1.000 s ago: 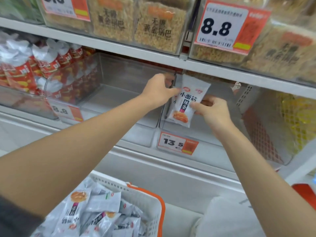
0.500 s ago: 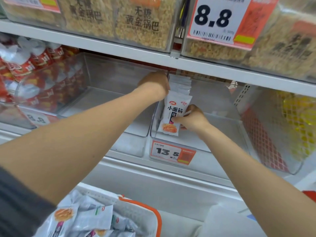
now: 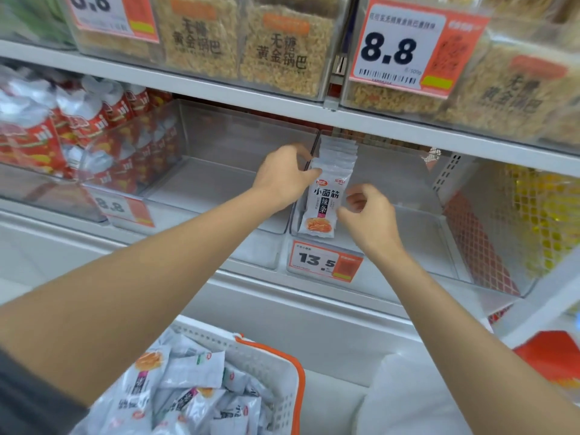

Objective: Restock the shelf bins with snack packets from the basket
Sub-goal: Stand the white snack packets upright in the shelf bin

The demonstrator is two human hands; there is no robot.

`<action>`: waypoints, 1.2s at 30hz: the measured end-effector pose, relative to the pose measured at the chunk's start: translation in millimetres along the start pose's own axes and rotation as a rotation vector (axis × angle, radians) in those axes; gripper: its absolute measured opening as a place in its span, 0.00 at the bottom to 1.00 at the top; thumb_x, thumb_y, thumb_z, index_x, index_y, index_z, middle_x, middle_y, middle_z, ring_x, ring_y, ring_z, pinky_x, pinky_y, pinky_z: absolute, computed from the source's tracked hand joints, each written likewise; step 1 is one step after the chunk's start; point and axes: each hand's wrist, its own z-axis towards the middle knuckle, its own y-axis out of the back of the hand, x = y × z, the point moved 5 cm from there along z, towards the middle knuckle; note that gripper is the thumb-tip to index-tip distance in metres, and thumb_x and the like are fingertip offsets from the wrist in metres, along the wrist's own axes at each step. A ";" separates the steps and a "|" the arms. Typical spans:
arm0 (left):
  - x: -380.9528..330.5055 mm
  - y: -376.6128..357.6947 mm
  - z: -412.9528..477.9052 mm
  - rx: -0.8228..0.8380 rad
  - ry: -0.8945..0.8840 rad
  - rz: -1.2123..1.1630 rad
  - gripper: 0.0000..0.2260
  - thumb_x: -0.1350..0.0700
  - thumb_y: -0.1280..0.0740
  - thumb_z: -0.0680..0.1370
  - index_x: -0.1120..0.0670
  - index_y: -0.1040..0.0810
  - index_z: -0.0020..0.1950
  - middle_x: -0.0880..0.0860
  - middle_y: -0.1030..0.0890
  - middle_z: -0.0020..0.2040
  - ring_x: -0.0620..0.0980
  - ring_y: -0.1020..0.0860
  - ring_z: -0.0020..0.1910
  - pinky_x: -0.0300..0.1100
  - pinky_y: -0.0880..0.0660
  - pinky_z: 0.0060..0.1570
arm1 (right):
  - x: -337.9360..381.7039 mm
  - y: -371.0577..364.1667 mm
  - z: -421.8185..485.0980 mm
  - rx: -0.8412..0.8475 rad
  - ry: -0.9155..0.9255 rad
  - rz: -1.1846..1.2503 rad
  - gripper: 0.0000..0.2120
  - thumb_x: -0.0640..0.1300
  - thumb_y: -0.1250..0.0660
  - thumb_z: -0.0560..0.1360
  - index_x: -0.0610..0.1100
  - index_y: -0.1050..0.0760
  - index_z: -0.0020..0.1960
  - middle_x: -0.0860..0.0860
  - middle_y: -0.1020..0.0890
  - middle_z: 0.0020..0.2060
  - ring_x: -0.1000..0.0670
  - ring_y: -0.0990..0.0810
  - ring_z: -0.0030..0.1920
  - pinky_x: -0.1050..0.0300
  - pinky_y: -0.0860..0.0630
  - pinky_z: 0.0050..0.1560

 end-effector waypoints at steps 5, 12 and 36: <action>13.6 22.6 -69.6 -0.065 0.031 -0.037 0.09 0.49 0.31 0.76 0.51 0.29 0.44 0.45 0.26 0.32 0.47 0.26 0.35 0.44 0.29 0.38 | 46.2 -3.4 -61.9 -0.140 0.309 0.115 0.07 0.34 0.32 0.70 0.44 0.22 0.45 0.51 0.21 0.39 0.56 0.26 0.38 0.68 0.30 0.43; 83.6 34.2 -158.4 0.201 0.189 0.170 0.07 0.51 0.29 0.74 0.51 0.26 0.44 0.48 0.24 0.35 0.52 0.24 0.38 0.42 0.32 0.39 | 25.5 -93.4 -149.3 0.382 0.316 -0.024 0.07 0.35 0.34 0.70 0.45 0.21 0.45 0.54 0.21 0.37 0.54 0.26 0.36 0.60 0.30 0.41; 171.5 19.2 -247.3 1.109 0.288 0.597 0.21 0.47 0.34 0.79 0.52 0.30 0.69 0.48 0.26 0.59 0.45 0.31 0.48 0.39 0.33 0.50 | -104.1 -250.6 -289.9 1.260 -0.051 -0.446 0.27 0.51 0.26 0.71 0.43 0.29 0.66 0.47 0.24 0.63 0.46 0.24 0.61 0.54 0.27 0.58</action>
